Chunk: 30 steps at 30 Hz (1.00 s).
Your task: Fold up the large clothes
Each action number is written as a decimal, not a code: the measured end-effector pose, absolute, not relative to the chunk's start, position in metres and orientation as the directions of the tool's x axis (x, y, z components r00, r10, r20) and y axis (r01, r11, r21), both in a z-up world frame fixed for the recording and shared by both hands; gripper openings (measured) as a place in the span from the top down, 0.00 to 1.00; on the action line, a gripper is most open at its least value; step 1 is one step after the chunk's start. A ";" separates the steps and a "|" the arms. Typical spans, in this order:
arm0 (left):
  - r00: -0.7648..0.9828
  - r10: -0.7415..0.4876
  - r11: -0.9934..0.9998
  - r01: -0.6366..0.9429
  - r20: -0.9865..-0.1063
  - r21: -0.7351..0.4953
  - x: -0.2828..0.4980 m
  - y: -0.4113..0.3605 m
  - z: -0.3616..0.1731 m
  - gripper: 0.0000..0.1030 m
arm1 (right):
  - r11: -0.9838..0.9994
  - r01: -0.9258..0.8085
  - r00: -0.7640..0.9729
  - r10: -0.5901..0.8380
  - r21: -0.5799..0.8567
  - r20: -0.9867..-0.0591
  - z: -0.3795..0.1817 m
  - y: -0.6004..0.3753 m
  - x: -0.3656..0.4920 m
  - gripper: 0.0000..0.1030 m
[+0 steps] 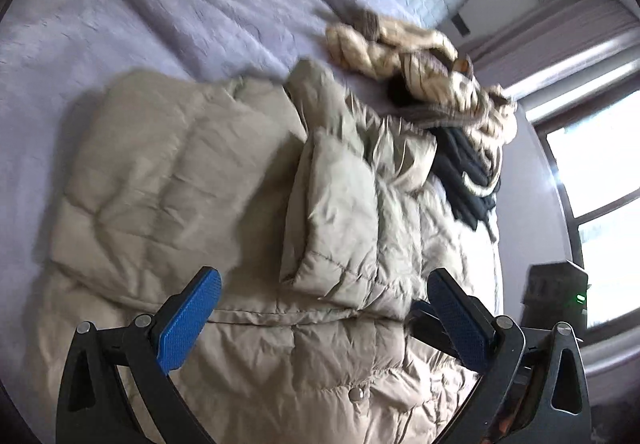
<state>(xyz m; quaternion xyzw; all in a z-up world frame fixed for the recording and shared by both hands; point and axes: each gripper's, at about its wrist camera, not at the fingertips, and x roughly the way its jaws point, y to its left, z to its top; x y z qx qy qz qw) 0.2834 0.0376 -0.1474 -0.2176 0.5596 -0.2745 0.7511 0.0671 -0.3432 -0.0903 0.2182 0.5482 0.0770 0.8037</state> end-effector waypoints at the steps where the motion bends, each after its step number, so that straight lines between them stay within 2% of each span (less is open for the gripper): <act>1: 0.201 -0.654 0.757 0.177 -0.730 -0.629 0.285 0.031 -0.153 0.00 | 0.888 0.142 0.381 0.359 0.437 -0.852 -0.091 -0.355 0.057 0.28; 6: 0.146 -0.611 0.788 0.211 -0.778 -0.579 0.293 -0.004 -0.176 0.00 | 0.849 0.294 0.388 0.315 0.440 -0.867 -0.096 -0.420 0.009 0.28; 8: 0.159 -0.608 0.790 0.218 -0.778 -0.573 0.297 -0.013 -0.175 0.10 | 0.817 0.356 0.404 0.304 0.454 -0.863 -0.098 -0.443 -0.006 0.28; 9: 0.161 -0.604 0.793 0.220 -0.780 -0.568 0.299 -0.018 -0.173 0.32 | 0.799 0.388 0.413 0.294 0.459 -0.862 -0.099 -0.454 -0.013 0.28; 10: 0.153 -0.597 0.797 0.223 -0.788 -0.561 0.302 -0.022 -0.173 0.67 | 0.783 0.414 0.422 0.287 0.464 -0.860 -0.100 -0.462 -0.020 0.28; 11: 0.152 -0.581 0.808 0.228 -0.800 -0.544 0.303 -0.023 -0.172 0.85 | 0.771 0.429 0.429 0.284 0.470 -0.858 -0.100 -0.468 -0.024 0.28; 12: 0.160 -0.567 0.817 0.237 -0.808 -0.526 0.302 -0.023 -0.170 0.88 | 0.765 0.437 0.435 0.281 0.473 -0.856 -0.099 -0.471 -0.029 0.28; 16: 0.231 -0.526 0.843 0.267 -0.818 -0.467 0.287 -0.006 -0.163 0.88 | 0.772 0.434 0.442 0.267 0.465 -0.856 -0.098 -0.473 -0.032 0.28; 22: 0.222 -0.494 0.865 0.225 -0.841 -0.449 0.281 0.012 -0.186 0.88 | 0.795 0.419 0.441 0.244 0.439 -0.864 -0.094 -0.469 -0.035 0.28; 27: 0.228 -0.477 0.874 0.220 -0.849 -0.432 0.279 0.011 -0.190 0.88 | 0.830 0.427 0.514 0.104 0.359 -0.851 -0.060 -0.480 -0.049 0.28; 30: 0.232 -0.465 0.881 0.218 -0.855 -0.420 0.280 0.011 -0.190 0.88 | 0.793 0.492 0.545 0.041 0.360 -0.837 -0.055 -0.517 -0.043 0.28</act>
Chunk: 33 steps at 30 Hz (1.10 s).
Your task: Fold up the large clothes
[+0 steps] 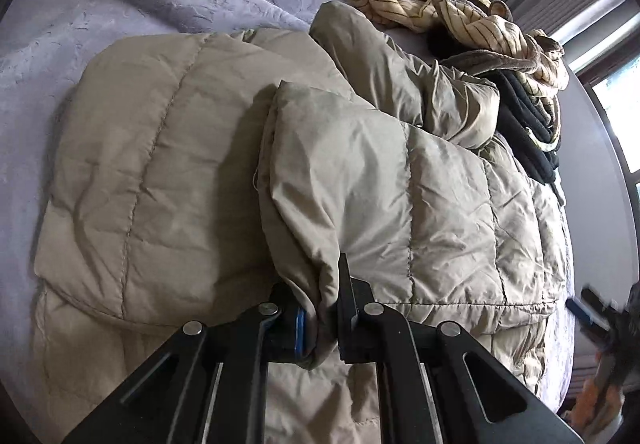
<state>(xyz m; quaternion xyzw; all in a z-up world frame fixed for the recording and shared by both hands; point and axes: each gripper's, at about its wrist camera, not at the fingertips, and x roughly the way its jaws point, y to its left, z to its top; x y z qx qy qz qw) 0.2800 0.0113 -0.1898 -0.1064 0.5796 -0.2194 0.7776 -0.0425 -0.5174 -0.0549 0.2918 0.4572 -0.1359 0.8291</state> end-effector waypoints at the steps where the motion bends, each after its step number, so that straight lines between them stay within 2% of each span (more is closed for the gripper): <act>1: 0.234 -0.460 0.884 0.215 -0.857 -0.415 0.281 0.011 -0.190 0.88 | 0.769 0.511 0.553 0.047 0.383 -0.832 -0.059 -0.532 -0.039 0.28; 4: 0.235 -0.454 0.888 0.206 -0.860 -0.412 0.283 0.015 -0.192 0.88 | 0.621 0.559 0.590 0.168 0.549 -0.790 -0.087 -0.579 -0.024 0.28; 7: 0.237 -0.445 0.892 0.200 -0.864 -0.405 0.283 0.018 -0.195 0.88 | 0.401 0.537 0.659 0.350 0.742 -0.665 -0.124 -0.607 -0.001 0.28; 8: 0.237 -0.443 0.893 0.198 -0.865 -0.404 0.283 0.018 -0.195 0.88 | 0.342 0.526 0.672 0.394 0.778 -0.627 -0.135 -0.611 0.007 0.32; 9: 0.237 -0.440 0.895 0.196 -0.866 -0.401 0.283 0.019 -0.195 0.88 | 0.293 0.519 0.685 0.418 0.803 -0.596 -0.142 -0.611 0.017 0.39; 10: 0.237 -0.438 0.896 0.196 -0.867 -0.398 0.283 0.020 -0.196 0.88 | 0.288 0.501 0.693 0.432 0.816 -0.577 -0.142 -0.609 0.024 0.59; 11: 0.241 -0.428 0.901 0.195 -0.871 -0.388 0.283 0.020 -0.196 0.88 | 0.350 0.470 0.686 0.433 0.810 -0.585 -0.133 -0.605 0.033 0.72; 14: 0.241 -0.422 0.903 0.195 -0.874 -0.383 0.286 0.023 -0.198 0.88 | 0.644 0.360 0.626 0.370 0.675 -0.686 -0.098 -0.584 0.053 0.84; 18: 0.246 -0.388 0.915 0.218 -0.888 -0.340 0.287 0.005 -0.198 0.88 | 0.798 0.363 0.537 0.243 0.481 -0.808 -0.097 -0.581 0.069 0.88; 23: 0.239 -0.394 0.907 0.256 -0.887 -0.334 0.290 -0.027 -0.199 0.88 | 0.792 0.472 0.476 0.141 0.387 -0.868 -0.133 -0.603 0.075 0.88; 27: 0.234 -0.406 0.903 0.253 -0.883 -0.348 0.290 -0.024 -0.200 0.88 | 0.778 0.506 0.480 0.104 0.372 -0.871 -0.132 -0.608 0.067 0.86; 31: 0.235 -0.393 0.908 0.253 -0.889 -0.335 0.289 -0.021 -0.200 0.88 | 0.773 0.563 0.508 -0.044 0.293 -0.860 -0.093 -0.599 0.043 0.85; 33: 0.239 -0.391 0.909 0.251 -0.889 -0.332 0.288 -0.020 -0.200 0.88 | 0.794 0.520 0.557 -0.034 0.315 -0.830 -0.072 -0.584 0.025 0.85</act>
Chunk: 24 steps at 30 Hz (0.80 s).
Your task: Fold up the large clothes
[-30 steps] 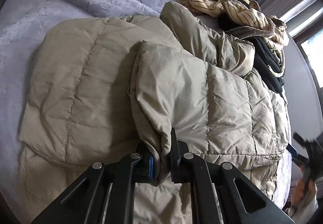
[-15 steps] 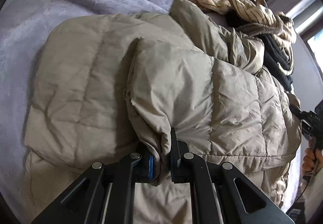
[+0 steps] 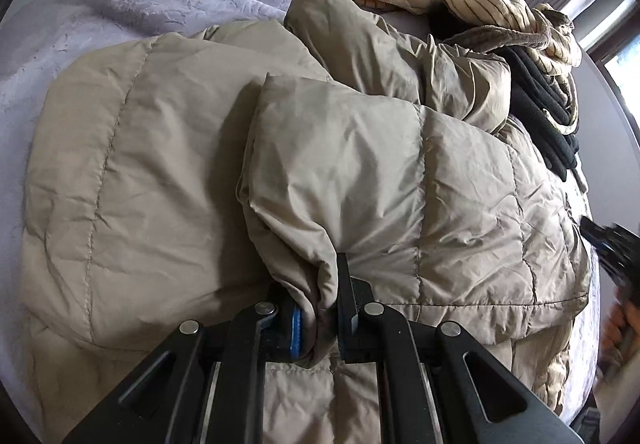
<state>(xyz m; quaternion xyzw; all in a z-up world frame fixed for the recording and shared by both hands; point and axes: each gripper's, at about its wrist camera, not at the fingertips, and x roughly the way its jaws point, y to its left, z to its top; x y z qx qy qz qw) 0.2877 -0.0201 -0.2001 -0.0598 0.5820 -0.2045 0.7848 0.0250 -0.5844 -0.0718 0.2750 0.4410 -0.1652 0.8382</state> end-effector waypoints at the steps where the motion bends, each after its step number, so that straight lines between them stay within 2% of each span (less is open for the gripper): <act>1: 0.240 -0.391 0.910 0.248 -0.888 -0.333 0.287 -0.019 -0.201 0.88 | 0.811 0.485 0.568 -0.008 0.328 -0.823 -0.066 -0.576 0.019 0.85; 4: 0.246 -0.385 0.913 0.242 -0.889 -0.328 0.288 -0.022 -0.201 0.88 | 0.885 0.374 0.506 0.057 0.278 -0.861 -0.075 -0.539 0.009 0.85; 7: 0.252 -0.372 0.916 0.253 -0.893 -0.311 0.287 -0.025 -0.199 0.88 | 0.924 0.359 0.397 -0.021 0.134 -0.918 -0.110 -0.527 0.008 0.90; 8: 0.251 -0.372 0.914 0.266 -0.893 -0.306 0.287 -0.025 -0.197 0.88 | 0.920 0.367 0.398 -0.020 0.139 -0.917 -0.120 -0.531 0.008 0.92; 10: 0.270 -0.352 0.915 0.298 -0.896 -0.270 0.285 -0.019 -0.189 0.75 | 0.906 0.392 0.409 -0.014 0.162 -0.912 -0.128 -0.538 0.007 0.93; 11: 0.289 -0.329 0.921 0.307 -0.899 -0.239 0.285 -0.013 -0.185 0.73 | 0.899 0.402 0.411 -0.008 0.173 -0.912 -0.129 -0.540 0.006 0.93; 15: 0.332 -0.236 0.953 0.263 -0.913 -0.151 0.287 0.017 -0.181 0.73 | 0.904 0.398 0.405 -0.018 0.158 -0.914 -0.129 -0.543 0.006 0.93; 19: 0.324 -0.209 0.965 0.224 -0.923 -0.140 0.286 0.033 -0.181 0.73 | 0.902 0.404 0.393 -0.022 0.150 -0.919 -0.130 -0.536 0.009 0.93; 21: 0.327 -0.189 0.967 0.224 -0.926 -0.118 0.281 0.033 -0.177 0.73 | 0.900 0.406 0.395 -0.019 0.156 -0.918 -0.119 -0.532 0.009 0.88; 24: 0.324 -0.171 0.968 0.231 -0.930 -0.098 0.271 0.031 -0.171 0.73 | 0.897 0.410 0.411 -0.020 0.165 -0.911 -0.101 -0.527 0.006 0.88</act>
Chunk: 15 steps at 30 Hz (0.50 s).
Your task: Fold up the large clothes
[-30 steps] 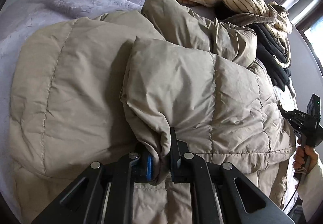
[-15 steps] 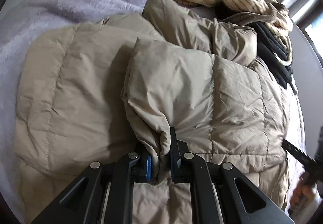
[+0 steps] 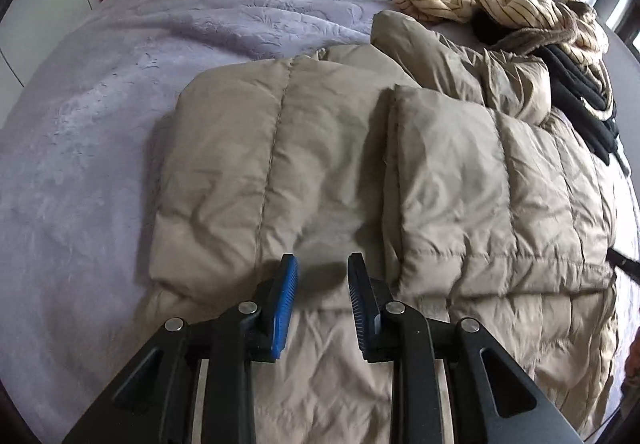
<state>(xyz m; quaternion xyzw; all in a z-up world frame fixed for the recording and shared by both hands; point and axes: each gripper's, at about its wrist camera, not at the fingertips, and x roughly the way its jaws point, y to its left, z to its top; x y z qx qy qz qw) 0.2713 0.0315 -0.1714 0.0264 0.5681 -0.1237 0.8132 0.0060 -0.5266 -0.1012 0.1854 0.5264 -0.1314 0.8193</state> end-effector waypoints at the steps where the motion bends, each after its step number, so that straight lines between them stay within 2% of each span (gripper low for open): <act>1: 0.319 -0.168 0.968 0.232 -0.933 -0.095 0.267 0.031 -0.169 0.73 | 0.894 0.413 0.414 -0.017 0.171 -0.910 -0.097 -0.526 0.003 0.88; 4: 0.303 -0.157 0.970 0.226 -0.940 -0.089 0.255 0.030 -0.163 0.73 | 0.882 0.425 0.429 0.003 0.205 -0.903 -0.083 -0.525 -0.007 0.87; 6: 0.299 -0.153 0.972 0.219 -0.942 -0.089 0.246 0.031 -0.160 0.73 | 0.878 0.428 0.435 0.011 0.217 -0.900 -0.076 -0.522 -0.017 0.77; 7: 0.298 -0.146 0.973 0.214 -0.943 -0.083 0.241 0.031 -0.158 0.73 | 0.877 0.426 0.438 0.014 0.222 -0.899 -0.073 -0.520 -0.021 0.63; 9: 0.298 -0.122 0.977 0.202 -0.947 -0.062 0.231 0.031 -0.156 0.73 | 0.877 0.423 0.441 0.020 0.227 -0.897 -0.069 -0.517 -0.030 0.49; 12: 0.288 -0.092 0.982 0.187 -0.953 -0.038 0.221 0.030 -0.156 0.72 | 0.877 0.417 0.431 0.037 0.236 -0.902 -0.069 -0.510 -0.046 0.49; 13: 0.288 -0.089 0.982 0.184 -0.953 -0.036 0.216 0.031 -0.155 0.64 | 0.876 0.416 0.426 0.047 0.242 -0.904 -0.070 -0.509 -0.051 0.47; 14: 0.290 -0.086 0.983 0.181 -0.953 -0.034 0.210 0.030 -0.155 0.46 | 0.876 0.415 0.423 0.055 0.247 -0.905 -0.071 -0.507 -0.055 0.43; 15: 0.296 -0.079 0.984 0.173 -0.952 -0.028 0.205 0.031 -0.153 0.08 | 0.876 0.411 0.419 0.065 0.253 -0.906 -0.072 -0.506 -0.059 0.41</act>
